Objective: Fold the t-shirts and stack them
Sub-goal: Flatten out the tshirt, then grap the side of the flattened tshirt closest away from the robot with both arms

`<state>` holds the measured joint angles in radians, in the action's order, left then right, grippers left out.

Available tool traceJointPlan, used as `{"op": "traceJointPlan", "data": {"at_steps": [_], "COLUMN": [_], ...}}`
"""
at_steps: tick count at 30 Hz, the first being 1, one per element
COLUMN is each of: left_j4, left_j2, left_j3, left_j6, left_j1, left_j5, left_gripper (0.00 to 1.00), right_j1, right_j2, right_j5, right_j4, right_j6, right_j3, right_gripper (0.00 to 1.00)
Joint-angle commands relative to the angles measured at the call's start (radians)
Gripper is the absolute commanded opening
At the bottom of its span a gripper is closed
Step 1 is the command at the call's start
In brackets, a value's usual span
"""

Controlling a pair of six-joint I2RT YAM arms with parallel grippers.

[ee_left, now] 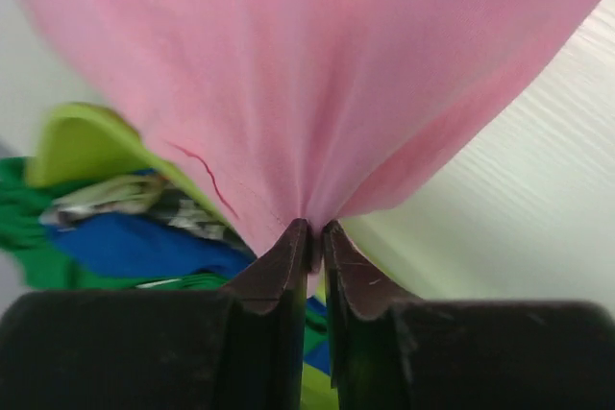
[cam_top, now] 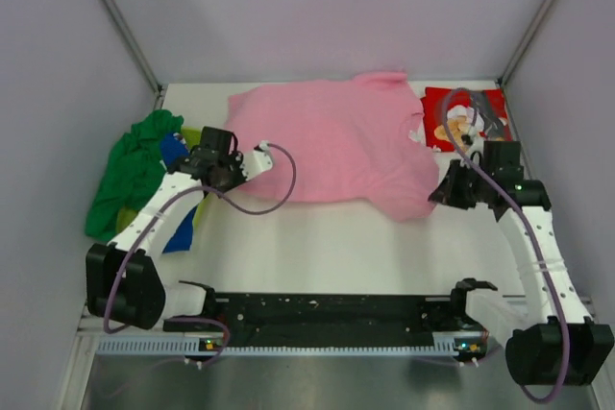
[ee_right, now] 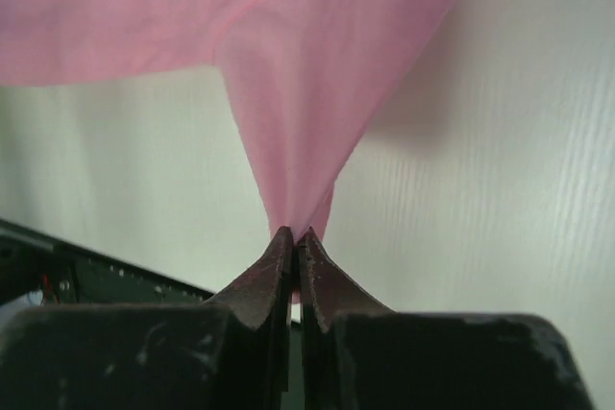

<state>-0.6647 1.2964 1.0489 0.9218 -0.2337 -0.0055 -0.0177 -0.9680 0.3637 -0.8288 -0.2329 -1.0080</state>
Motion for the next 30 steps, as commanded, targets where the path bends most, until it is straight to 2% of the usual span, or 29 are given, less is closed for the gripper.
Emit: {"op": "traceJointPlan", "data": {"at_steps": [1, 4, 7, 9, 10, 13, 18, 24, 27, 30], "left_j4": [-0.139, -0.185, -0.212, -0.284, -0.312, -0.358, -0.388, -0.261, -0.175, -0.069], "left_j2": [0.027, 0.024, -0.031, -0.071, -0.087, -0.118, -0.124, -0.082, -0.060, -0.049], "left_j3": [-0.091, -0.164, -0.208, -0.214, -0.225, -0.292, -0.380, -0.466, -0.469, -0.486], "left_j6": [0.023, 0.046, 0.075, 0.098, 0.101, 0.072, -0.076, -0.139, -0.167, -0.204], "left_j1": [0.000, 0.000, -0.001, -0.019, -0.039, -0.130, -0.323, -0.340, -0.339, -0.339], "left_j5": [0.130, 0.131, 0.133, 0.173, 0.180, 0.151, 0.070, -0.143, -0.203, -0.257], "left_gripper": [0.23, 0.33, 0.41, 0.56, 0.57, 0.57, 0.56, 0.55, 0.53, 0.42], "right_j1": [0.050, 0.071, 0.070, 0.071, 0.070, 0.071, 0.070, 0.070, 0.070, 0.068], "right_j2": [0.048, 0.037, 0.017, 0.003, 0.002, 0.014, 0.022, 0.014, 0.014, 0.015], "right_j5": [0.110, 0.100, 0.066, 0.057, 0.050, 0.034, 0.004, -0.002, -0.003, -0.014], "right_j4": [-0.053, -0.053, -0.055, -0.056, -0.059, -0.069, -0.089, -0.089, -0.090, -0.095], "right_j6": [-0.068, -0.092, -0.092, -0.089, -0.089, -0.088, -0.080, -0.072, -0.071, -0.068], "right_j3": [0.156, 0.213, 0.198, 0.187, 0.183, 0.171, 0.141, 0.132, 0.128, 0.129], "right_gripper": [0.00, 0.00, 0.00, 0.00, 0.00, 0.00, 0.00, 0.00, 0.00, 0.00]}}
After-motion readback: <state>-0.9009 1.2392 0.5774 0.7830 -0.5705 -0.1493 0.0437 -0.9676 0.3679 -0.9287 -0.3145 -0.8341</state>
